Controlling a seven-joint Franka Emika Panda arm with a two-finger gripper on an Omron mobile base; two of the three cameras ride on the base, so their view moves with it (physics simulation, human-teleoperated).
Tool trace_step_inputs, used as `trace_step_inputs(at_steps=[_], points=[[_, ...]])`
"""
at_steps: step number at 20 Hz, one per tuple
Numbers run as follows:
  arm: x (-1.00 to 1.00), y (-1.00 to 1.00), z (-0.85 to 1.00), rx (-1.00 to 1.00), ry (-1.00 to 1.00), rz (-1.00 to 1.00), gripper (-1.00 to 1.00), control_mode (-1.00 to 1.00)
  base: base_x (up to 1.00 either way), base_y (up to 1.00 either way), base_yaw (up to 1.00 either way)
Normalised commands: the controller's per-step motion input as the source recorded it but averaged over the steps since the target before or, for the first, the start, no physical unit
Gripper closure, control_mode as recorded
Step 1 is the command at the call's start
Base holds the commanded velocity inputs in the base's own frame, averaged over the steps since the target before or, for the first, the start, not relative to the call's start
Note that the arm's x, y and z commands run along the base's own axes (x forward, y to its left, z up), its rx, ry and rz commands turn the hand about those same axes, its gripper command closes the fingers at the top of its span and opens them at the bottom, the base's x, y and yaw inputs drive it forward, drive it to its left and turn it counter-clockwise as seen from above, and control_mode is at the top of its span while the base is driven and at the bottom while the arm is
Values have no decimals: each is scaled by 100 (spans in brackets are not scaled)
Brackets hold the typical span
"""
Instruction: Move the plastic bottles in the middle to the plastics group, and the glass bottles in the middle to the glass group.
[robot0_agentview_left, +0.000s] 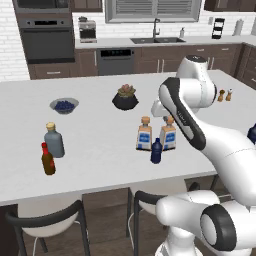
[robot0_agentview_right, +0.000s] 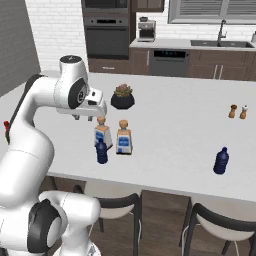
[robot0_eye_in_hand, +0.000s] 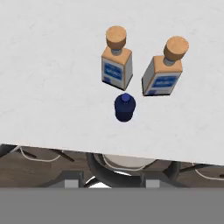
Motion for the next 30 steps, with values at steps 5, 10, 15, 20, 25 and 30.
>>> trace_step_inputs(at_steps=[5,10,15,20,25,30], points=[[0,5,-8,-1,-3,-5,-100,-100,0,0,0],[59,13,-2,-8,0,-11,-100,-100,0,0,0],[100,16,0,-1,0,0,-100,-100,0,0,0],[94,4,-6,4,0,0,-100,-100,0,0,0],[9,0,-17,1,7,0,-100,-100,0,0,0],[16,0,-43,-1,13,0,-100,-100,0,0,0]])
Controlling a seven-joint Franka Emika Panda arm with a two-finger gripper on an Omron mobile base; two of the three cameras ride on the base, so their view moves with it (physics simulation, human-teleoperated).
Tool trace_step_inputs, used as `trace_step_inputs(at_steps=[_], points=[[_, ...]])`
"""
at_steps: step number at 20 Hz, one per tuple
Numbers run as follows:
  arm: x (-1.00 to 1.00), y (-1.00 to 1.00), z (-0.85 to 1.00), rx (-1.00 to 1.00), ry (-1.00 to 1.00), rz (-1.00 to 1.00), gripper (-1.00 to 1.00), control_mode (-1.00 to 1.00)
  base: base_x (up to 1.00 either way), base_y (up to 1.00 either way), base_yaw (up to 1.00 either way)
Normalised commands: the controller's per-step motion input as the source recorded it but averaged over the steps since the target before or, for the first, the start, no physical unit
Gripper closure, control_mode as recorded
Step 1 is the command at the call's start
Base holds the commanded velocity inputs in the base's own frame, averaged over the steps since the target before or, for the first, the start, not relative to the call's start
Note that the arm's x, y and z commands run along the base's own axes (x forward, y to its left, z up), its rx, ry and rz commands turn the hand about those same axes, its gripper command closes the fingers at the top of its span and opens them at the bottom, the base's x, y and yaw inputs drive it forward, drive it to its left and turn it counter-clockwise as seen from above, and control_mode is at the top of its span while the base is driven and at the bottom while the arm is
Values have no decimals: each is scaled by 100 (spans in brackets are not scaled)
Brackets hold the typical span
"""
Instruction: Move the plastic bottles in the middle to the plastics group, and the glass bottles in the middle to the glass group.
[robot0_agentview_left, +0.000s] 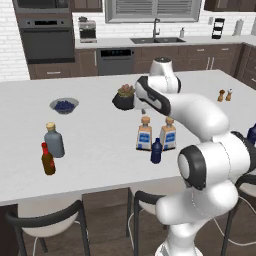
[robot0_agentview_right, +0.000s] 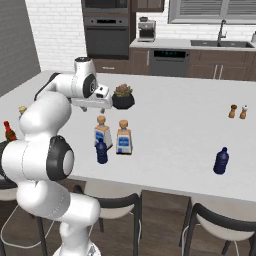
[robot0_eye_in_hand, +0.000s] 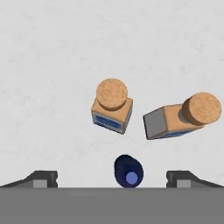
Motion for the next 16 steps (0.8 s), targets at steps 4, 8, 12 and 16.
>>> trace_step_inputs(at_steps=[4,8,12,16], points=[[32,0,-59,-1,8,0,-100,-100,0,0,0],[38,0,-38,0,0,0,-100,-100,0,0,0],[31,0,-20,0,0,1,-100,-100,0,0,0],[36,0,-2,0,0,2,-100,-100,0,0,0]])
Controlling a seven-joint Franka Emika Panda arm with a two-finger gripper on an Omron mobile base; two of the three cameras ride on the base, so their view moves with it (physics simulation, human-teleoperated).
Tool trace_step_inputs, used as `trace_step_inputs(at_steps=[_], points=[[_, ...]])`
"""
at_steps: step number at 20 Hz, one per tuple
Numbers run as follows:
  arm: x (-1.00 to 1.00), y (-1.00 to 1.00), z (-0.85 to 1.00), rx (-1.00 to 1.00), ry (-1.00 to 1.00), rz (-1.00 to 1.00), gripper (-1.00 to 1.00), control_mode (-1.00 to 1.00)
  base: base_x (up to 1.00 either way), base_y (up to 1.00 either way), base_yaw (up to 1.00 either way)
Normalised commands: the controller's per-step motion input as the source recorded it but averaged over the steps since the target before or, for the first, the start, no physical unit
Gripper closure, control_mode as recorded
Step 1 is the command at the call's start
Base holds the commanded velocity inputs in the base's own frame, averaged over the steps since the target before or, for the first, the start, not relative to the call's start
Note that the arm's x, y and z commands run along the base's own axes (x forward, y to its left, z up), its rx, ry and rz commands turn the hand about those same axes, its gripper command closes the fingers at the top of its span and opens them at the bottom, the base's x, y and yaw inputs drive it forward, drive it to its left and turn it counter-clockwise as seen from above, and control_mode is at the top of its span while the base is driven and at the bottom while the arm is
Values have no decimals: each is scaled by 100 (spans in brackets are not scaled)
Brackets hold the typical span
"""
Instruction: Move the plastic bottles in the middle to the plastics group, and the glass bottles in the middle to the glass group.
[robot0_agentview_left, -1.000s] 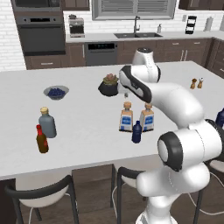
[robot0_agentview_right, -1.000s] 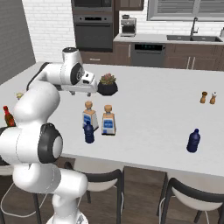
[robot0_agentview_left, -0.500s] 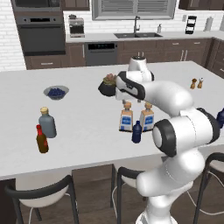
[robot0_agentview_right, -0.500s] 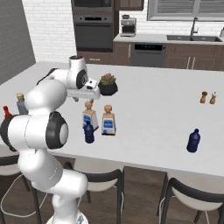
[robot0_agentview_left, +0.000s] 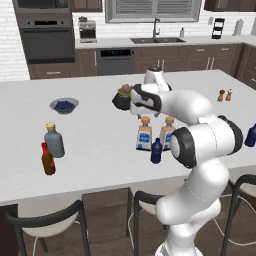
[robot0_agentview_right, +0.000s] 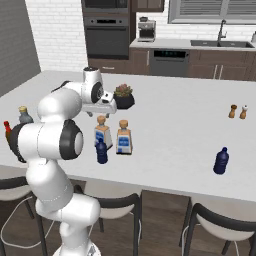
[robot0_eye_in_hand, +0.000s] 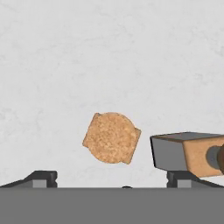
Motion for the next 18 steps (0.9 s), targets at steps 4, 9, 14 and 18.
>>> trace_step_inputs(at_steps=[4,9,14,18], points=[[20,0,0,0,0,2,-100,-100,0,0,0],[2,0,-3,0,0,1,-100,-100,0,0,0],[0,0,-30,0,2,0,-100,-100,0,0,0],[0,0,-47,0,0,1,-100,-100,0,0,0]])
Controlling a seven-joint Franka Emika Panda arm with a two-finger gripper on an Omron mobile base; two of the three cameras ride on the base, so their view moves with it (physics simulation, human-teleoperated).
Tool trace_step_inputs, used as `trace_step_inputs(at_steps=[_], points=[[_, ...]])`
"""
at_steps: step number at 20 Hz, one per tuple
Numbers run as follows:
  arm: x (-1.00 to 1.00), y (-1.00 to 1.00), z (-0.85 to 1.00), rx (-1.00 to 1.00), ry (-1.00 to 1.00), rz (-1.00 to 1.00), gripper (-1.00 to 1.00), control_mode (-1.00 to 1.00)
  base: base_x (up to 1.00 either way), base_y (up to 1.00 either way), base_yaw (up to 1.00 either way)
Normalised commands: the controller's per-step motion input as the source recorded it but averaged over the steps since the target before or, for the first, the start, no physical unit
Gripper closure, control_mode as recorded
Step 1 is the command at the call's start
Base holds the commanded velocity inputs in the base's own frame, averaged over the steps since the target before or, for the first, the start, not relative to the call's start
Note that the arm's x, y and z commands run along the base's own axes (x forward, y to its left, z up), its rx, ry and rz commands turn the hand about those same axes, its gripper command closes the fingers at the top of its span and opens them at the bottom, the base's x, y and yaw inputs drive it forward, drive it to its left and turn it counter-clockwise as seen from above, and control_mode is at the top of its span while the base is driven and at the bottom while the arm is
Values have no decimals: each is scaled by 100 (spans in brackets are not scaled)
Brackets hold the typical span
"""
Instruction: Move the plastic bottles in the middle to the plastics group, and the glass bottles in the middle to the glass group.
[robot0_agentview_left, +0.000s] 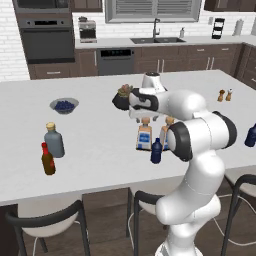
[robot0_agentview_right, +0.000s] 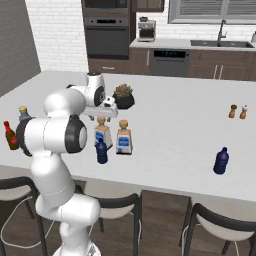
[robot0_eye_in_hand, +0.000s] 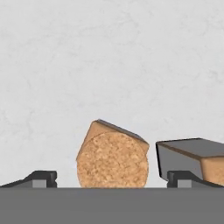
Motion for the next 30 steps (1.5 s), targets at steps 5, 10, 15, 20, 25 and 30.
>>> trace_step_inputs(at_steps=[5,10,15,20,25,30], points=[[0,0,-36,1,0,0,-100,-100,0,0,0],[0,0,-4,0,0,0,-100,-100,0,0,0],[0,0,0,0,0,0,-100,-100,0,0,0],[1,0,0,0,1,0,100,-100,0,0,0],[2,0,0,0,3,0,100,-100,0,0,0],[0,0,0,0,1,0,100,-100,0,0,0]])
